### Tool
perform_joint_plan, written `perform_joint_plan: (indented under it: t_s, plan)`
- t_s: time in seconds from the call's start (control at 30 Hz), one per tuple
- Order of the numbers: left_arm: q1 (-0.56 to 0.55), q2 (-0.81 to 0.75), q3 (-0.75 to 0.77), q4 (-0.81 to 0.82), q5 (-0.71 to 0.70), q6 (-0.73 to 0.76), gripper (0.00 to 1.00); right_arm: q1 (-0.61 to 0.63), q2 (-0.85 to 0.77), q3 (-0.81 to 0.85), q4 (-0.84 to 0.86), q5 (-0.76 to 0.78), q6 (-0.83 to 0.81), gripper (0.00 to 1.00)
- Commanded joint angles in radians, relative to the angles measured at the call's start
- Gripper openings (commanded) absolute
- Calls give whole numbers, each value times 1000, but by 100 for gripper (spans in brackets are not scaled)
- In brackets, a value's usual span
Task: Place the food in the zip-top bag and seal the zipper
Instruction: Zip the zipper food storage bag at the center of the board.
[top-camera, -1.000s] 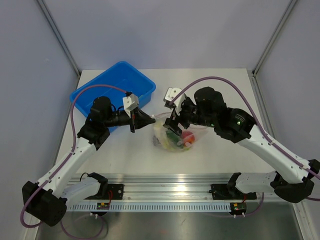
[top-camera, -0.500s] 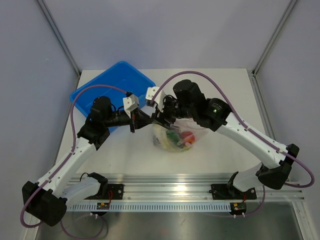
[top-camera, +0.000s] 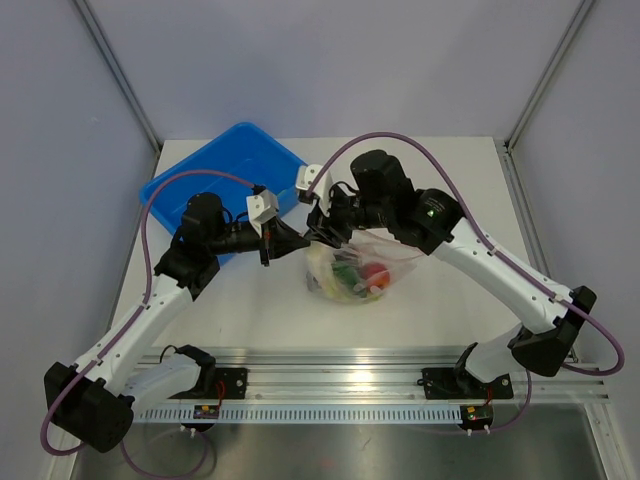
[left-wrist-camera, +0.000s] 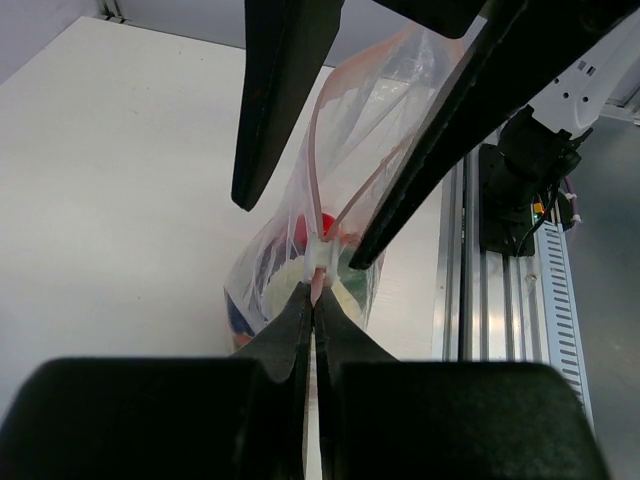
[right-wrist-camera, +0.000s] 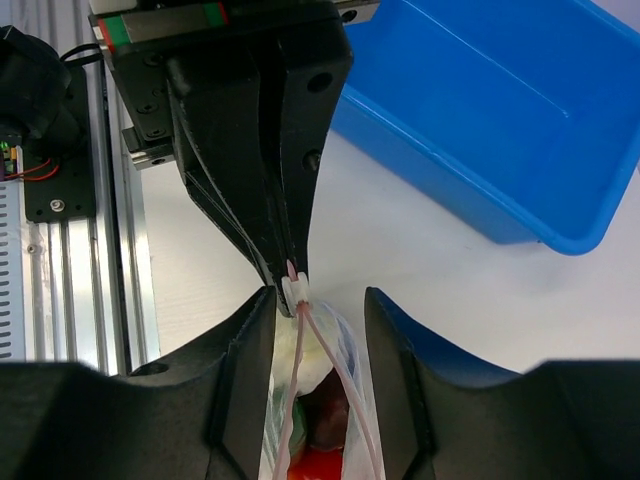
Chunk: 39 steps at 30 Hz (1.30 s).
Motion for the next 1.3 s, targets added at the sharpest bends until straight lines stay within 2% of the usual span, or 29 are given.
perform_joint_plan:
  t_s: [0.0, 0.13, 0.43, 0.47, 0.5, 0.53, 0.6, 0.63, 0.8, 0.83, 0.87, 1.1, 1.17, 1.27]
  plan:
    - [-1, -6, 46, 15, 22, 20, 0, -6, 14, 43, 2, -48, 9, 48]
    - [0, -4, 51, 10, 19, 20, 0, -6, 21, 47, -2, -59, 7, 42]
    - [0, -1, 54, 1, 13, 29, 0, -10, 35, 39, -10, -70, 7, 40]
    - [-1, -1, 55, 1, 13, 29, 0, -10, 34, 33, -5, -70, 9, 35]
    - [0, -1, 55, -1, 13, 29, 0, -12, 34, 31, -2, -70, 7, 26]
    - [-1, 0, 55, -1, 14, 29, 0, -13, 32, 30, -1, -70, 9, 12]
    - [0, 2, 57, 1, 14, 27, 0, -15, 28, 22, 8, -67, 15, 2]
    - [0, 4, 57, 1, 14, 27, 0, -15, 27, 20, 8, -65, 15, 0]
    - [0, 17, 80, -7, 37, 35, 1, -19, 6, -3, 19, -80, 18, 0]
    - [0, 23, 89, -25, 49, 44, 10, -21, 3, -6, 21, -83, 19, 0]
    - [0, 30, 98, -36, 59, 50, 12, -21, -2, -7, 16, -85, 18, 0]
    - [9, 51, 129, -76, 100, 70, 9, -35, -19, -19, 22, -93, 22, 0]
    - [11, 48, 127, -77, 102, 72, 1, -39, -22, -24, 25, -96, 25, 0]
    - [11, 50, 124, -58, 122, 58, 1, -41, -22, -27, 28, -102, 30, 0]
